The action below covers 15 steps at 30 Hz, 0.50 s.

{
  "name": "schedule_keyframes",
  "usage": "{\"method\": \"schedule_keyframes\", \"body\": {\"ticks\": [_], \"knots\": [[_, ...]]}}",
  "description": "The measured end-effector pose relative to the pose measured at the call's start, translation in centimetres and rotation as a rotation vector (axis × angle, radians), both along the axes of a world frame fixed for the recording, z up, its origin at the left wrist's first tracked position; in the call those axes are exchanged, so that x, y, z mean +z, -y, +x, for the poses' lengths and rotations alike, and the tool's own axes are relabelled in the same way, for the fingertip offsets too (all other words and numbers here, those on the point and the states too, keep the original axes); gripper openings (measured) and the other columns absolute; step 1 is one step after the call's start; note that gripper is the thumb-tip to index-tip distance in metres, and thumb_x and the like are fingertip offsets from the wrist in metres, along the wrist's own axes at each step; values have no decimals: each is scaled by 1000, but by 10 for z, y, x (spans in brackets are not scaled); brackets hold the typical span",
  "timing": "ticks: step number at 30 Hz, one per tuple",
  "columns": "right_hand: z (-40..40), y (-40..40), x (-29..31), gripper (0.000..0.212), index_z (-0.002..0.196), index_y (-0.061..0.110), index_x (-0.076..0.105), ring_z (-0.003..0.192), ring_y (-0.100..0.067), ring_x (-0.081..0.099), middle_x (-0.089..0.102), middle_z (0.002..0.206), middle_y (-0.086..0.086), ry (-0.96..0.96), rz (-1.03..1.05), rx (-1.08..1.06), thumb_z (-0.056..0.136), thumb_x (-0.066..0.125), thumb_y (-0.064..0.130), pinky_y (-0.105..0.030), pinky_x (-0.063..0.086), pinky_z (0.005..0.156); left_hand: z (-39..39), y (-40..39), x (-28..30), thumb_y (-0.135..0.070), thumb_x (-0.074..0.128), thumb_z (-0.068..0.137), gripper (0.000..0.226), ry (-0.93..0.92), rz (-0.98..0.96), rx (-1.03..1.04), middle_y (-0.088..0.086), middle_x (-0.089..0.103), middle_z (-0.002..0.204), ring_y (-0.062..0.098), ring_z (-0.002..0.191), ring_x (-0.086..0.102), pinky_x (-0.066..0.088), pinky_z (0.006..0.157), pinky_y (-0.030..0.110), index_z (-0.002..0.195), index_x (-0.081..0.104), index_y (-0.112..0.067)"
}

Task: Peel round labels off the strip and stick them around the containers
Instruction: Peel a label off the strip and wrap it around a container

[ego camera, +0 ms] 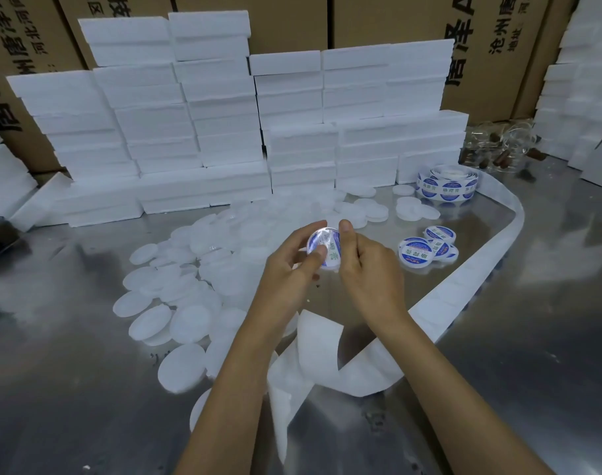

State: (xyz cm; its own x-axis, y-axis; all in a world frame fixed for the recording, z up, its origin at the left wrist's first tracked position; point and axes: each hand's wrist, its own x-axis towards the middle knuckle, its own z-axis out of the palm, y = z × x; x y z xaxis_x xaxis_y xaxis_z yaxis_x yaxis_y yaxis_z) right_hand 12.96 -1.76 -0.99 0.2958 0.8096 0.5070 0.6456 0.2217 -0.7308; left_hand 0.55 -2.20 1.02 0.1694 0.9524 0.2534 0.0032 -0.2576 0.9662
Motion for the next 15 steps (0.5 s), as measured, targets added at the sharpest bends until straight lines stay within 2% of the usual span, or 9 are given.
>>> {"method": "schedule_keyframes", "body": {"ticks": [2,3,5,7,9,12,15], "knots": [[4,0,-1,46,59,39,44,59,7,55,55,51,21,-43,-1,56,102,33,51,-11,36,53,-3,0,-1,-10,68,93,27,-13,45,65,-16,73,87,7,63,64,54,61,19,113,71,-29],[5,0,-1,46,61,37,47,60,4,55,57,55,22,-82,-20,88,101,33,55,-14,36,52,-4,0,-1,-8,73,90,27,16,43,97,-13,73,82,11,58,64,54,57,21,111,72,-24],[6,-1,-1,52,68,25,52,60,-5,54,61,63,13,-157,-67,157,97,32,63,-24,38,57,-4,0,-1,-7,79,83,28,92,20,158,-1,76,80,20,62,72,56,54,25,108,69,-16],[5,0,-2,55,76,18,52,60,-9,51,59,66,2,-137,-96,223,94,34,67,-30,41,59,-5,0,0,-7,82,81,31,179,-16,188,9,76,80,26,69,76,60,56,29,105,64,-12],[3,2,-2,53,80,14,54,60,-13,50,58,65,0,-81,-108,270,96,37,61,-36,43,61,-7,-1,-1,-6,81,81,29,262,-44,191,15,76,78,30,69,76,60,58,29,101,60,-10],[2,4,-1,45,87,8,58,68,-21,56,62,71,-5,-56,-100,293,104,36,45,-43,47,69,-7,-1,-2,-10,79,85,23,285,-44,205,12,77,76,29,69,76,59,57,25,95,59,-8],[4,5,0,43,92,8,61,69,-17,56,63,73,-1,-84,-116,314,105,36,39,-39,45,70,-5,-1,-4,-16,77,88,23,295,-37,201,14,77,77,31,69,76,59,56,26,93,58,-5]]}}
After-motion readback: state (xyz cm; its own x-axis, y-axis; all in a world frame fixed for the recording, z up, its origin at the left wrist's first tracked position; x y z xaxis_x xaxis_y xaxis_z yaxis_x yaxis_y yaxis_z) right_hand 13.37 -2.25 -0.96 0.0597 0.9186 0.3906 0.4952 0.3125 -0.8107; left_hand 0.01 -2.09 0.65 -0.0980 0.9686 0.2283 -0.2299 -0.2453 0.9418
